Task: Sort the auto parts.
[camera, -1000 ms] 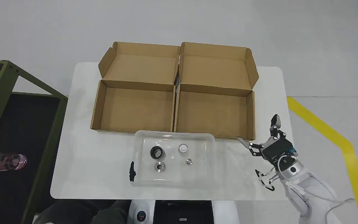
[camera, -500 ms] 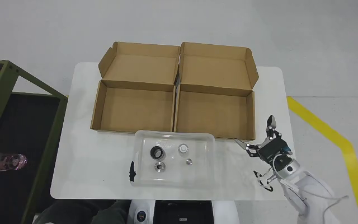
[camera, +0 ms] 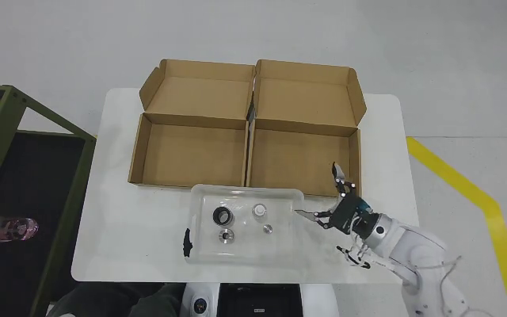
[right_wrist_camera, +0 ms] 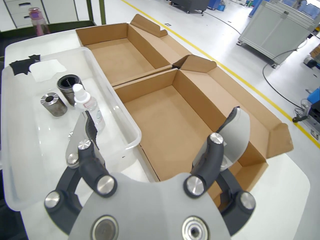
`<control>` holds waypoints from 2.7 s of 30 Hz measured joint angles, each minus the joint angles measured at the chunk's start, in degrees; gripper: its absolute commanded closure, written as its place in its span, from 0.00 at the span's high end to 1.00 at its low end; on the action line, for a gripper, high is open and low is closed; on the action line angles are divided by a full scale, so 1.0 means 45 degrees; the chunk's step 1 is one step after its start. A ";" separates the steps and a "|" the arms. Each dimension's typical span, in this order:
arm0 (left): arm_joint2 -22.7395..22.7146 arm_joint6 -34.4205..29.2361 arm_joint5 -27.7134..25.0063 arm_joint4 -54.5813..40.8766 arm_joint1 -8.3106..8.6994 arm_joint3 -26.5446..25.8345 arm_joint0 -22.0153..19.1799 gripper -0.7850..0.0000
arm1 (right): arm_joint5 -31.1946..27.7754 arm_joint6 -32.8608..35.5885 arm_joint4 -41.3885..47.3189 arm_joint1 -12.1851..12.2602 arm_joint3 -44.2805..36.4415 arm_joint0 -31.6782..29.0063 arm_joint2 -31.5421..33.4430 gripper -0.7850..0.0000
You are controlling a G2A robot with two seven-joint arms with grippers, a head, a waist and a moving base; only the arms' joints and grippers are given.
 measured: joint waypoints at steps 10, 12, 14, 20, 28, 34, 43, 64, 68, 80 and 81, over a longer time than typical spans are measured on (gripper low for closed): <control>0.0000 0.0000 0.0000 0.0000 0.0000 0.0000 0.0000 1.00 | -0.1272 0.1533 0.0429 0.0022 0.0314 0.1549 -0.1929 1.00; 0.0000 0.0000 0.0000 0.0000 0.0000 0.0000 0.0000 1.00 | -0.1406 0.1815 0.0506 0.0022 0.0422 0.1835 -0.2260 1.00; 0.0000 0.0000 0.0000 0.0000 0.0000 0.0000 0.0000 1.00 | -0.1499 0.2121 0.0514 0.0024 0.0479 0.2071 -0.2568 1.00; 0.0000 0.0000 0.0000 0.0000 0.0000 0.0000 0.0000 1.00 | -0.1851 0.2998 0.0434 0.0034 0.0577 0.2631 -0.3486 1.00; 0.0000 0.0000 0.0000 0.0000 0.0000 0.0000 0.0000 1.00 | -0.2097 0.3878 0.0531 0.0031 0.0931 0.3155 -0.4560 1.00; 0.0000 0.0000 0.0000 0.0000 0.0000 0.0000 0.0000 1.00 | -0.2073 0.4267 0.0668 0.0060 0.1267 0.3363 -0.4968 1.00; 0.0000 0.0000 0.0000 0.0000 0.0000 0.0000 0.0000 1.00 | -0.1922 0.4678 0.0774 0.0116 0.1681 0.3592 -0.5379 1.00; 0.0000 0.0000 0.0000 0.0000 0.0000 0.0000 0.0000 1.00 | -0.0990 0.5698 0.1001 0.0242 0.2415 0.4167 -0.5686 0.47; 0.0000 0.0000 0.0000 0.0000 0.0000 0.0000 0.0000 1.00 | -0.0712 0.5695 0.0884 0.0246 0.2534 0.4296 -0.5812 0.36; 0.0000 0.0000 0.0000 0.0000 0.0000 0.0000 0.0000 1.00 | -0.0707 0.5218 0.0848 0.0294 0.2231 0.4503 -0.6119 0.00; 0.0000 0.0000 0.0000 0.0000 0.0000 0.0000 0.0000 1.00 | -0.0736 0.5169 0.0862 0.0305 0.2147 0.4490 -0.6111 0.00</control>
